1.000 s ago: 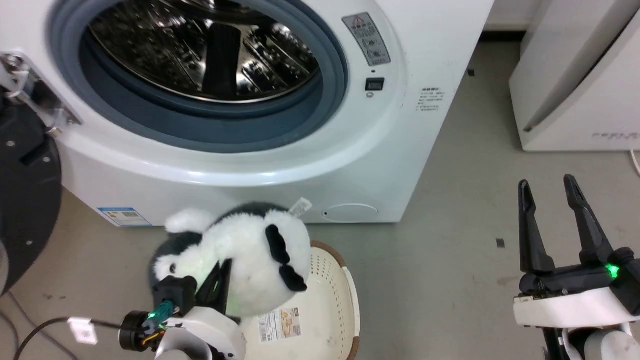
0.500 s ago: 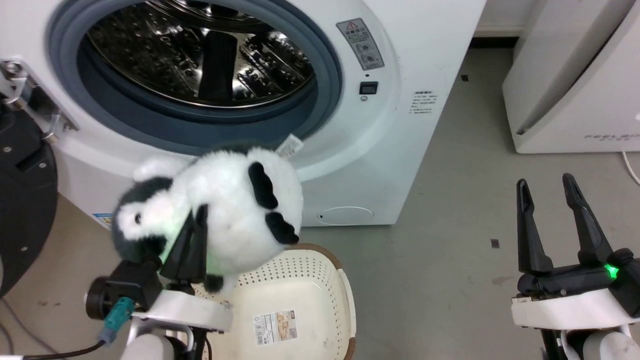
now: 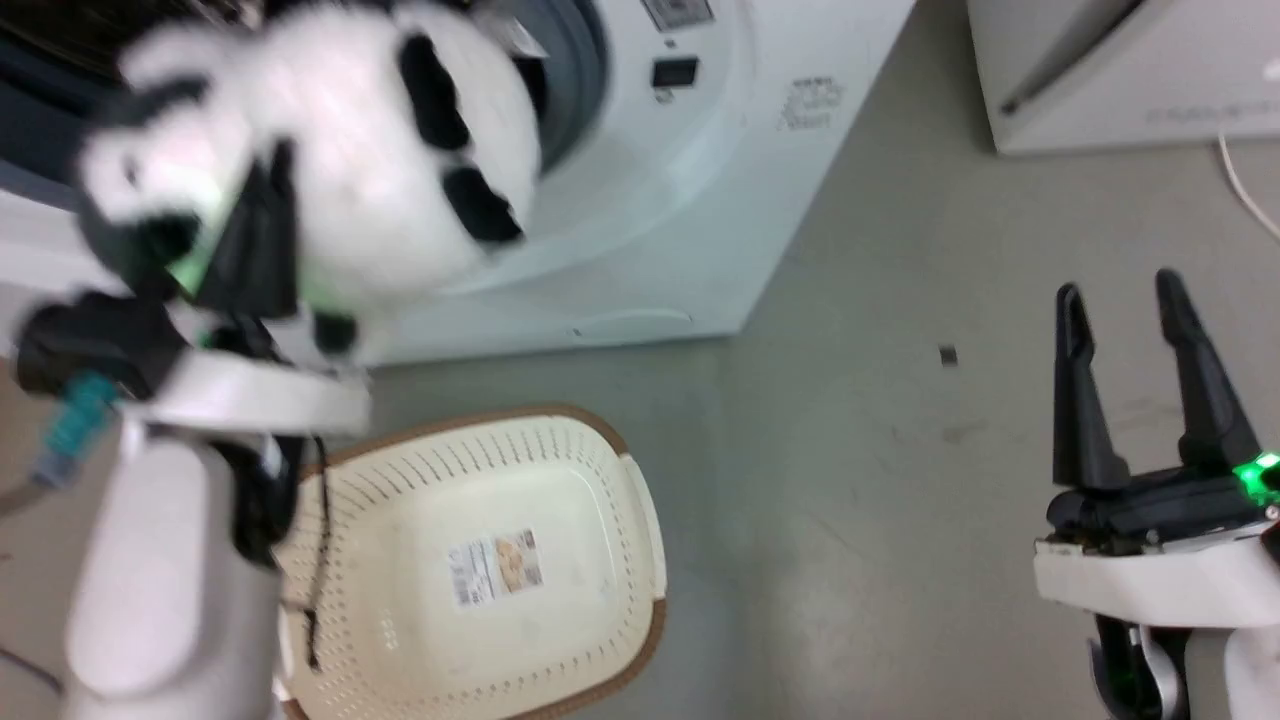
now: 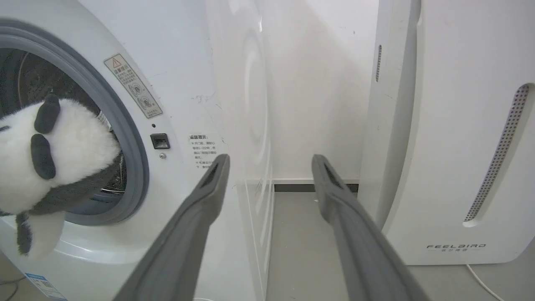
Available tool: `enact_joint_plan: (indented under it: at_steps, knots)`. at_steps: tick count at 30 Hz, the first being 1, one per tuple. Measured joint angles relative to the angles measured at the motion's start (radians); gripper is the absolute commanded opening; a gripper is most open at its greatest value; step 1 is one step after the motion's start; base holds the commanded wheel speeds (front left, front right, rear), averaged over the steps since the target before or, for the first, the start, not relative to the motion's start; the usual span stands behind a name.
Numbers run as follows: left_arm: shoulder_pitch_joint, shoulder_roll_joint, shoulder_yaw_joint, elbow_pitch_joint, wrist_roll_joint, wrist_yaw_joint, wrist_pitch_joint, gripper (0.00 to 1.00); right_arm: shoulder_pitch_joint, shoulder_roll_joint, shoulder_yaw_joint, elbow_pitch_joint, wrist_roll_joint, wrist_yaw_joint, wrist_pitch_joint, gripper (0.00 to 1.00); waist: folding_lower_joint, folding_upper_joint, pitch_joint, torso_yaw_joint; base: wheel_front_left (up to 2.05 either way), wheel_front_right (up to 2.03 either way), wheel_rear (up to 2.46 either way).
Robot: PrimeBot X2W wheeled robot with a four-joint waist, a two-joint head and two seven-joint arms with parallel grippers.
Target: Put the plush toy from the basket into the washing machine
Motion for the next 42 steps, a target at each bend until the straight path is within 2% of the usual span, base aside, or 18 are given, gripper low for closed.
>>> enact_joint_plan:
  at_steps: [5, 9, 12, 17, 28, 33, 37, 38, 42]
  knots:
    - [-0.200, 0.093, 0.019, 0.090, -0.058, 0.000, 0.037, 0.00, -0.047, 0.000, -0.002, -0.056, 0.071, 0.000, 0.000, 1.00, 0.0001, 0.0000, 0.104, -0.042, 0.00, 0.00, 0.00]
    - [-0.387, 0.198, 0.010, 0.156, -0.069, 0.000, 0.090, 0.00, -0.082, 0.000, -0.004, -0.105, 0.110, 0.000, 0.000, 1.00, 0.0001, 0.0000, 0.186, -0.076, 0.00, 0.00, 0.00]
    - [-0.523, 0.261, -0.016, 0.222, -0.076, 0.000, 0.120, 0.00, -0.092, 0.000, 0.001, -0.128, 0.114, 0.000, 0.000, 1.00, 0.0002, -0.0001, 0.245, -0.099, 0.00, 0.00, 0.00]
    - [-0.694, 0.323, -0.088, 0.369, -0.075, 0.000, 0.186, 0.00, -0.108, 0.000, 0.010, -0.132, 0.110, 0.000, 0.000, 1.00, 0.0001, 0.0000, 0.324, -0.129, 0.00, 0.00, 0.00]
    - [-0.884, 0.394, -0.204, 0.634, -0.107, 0.000, 0.309, 0.00, -0.127, 0.000, 0.013, -0.129, 0.125, 0.000, 0.000, 1.00, 0.0001, -0.0001, 0.404, -0.162, 0.00, 0.00, 0.00]
    - [-0.919, 0.395, -0.260, 0.689, -0.172, 0.000, 0.335, 0.00, -0.137, 0.000, 0.012, -0.124, 0.124, 0.000, 0.000, 1.00, 0.0001, 0.0000, 0.412, -0.157, 0.00, 0.00, 0.00]
    - [-0.924, 0.396, -0.309, 0.706, -0.225, 0.000, 0.306, 0.00, -0.138, 0.000, 0.017, -0.115, 0.122, 0.000, 0.000, 1.00, 0.0001, -0.0001, 0.405, -0.148, 0.00, 0.00, 0.00]
    - [-0.923, 0.402, -0.337, 0.734, -0.236, 0.000, 0.257, 0.99, -0.138, 0.000, 0.017, -0.112, 0.116, 0.000, 0.000, 1.00, 0.0001, -0.0001, 0.390, -0.143, 0.00, 0.00, 0.00]
    - [-0.896, 0.401, -0.386, 0.765, -0.253, 0.000, 0.192, 1.00, -0.140, 0.000, 0.010, -0.105, 0.105, 0.000, 0.000, 1.00, 0.0000, -0.0001, 0.357, -0.133, 0.00, 0.00, 0.00]
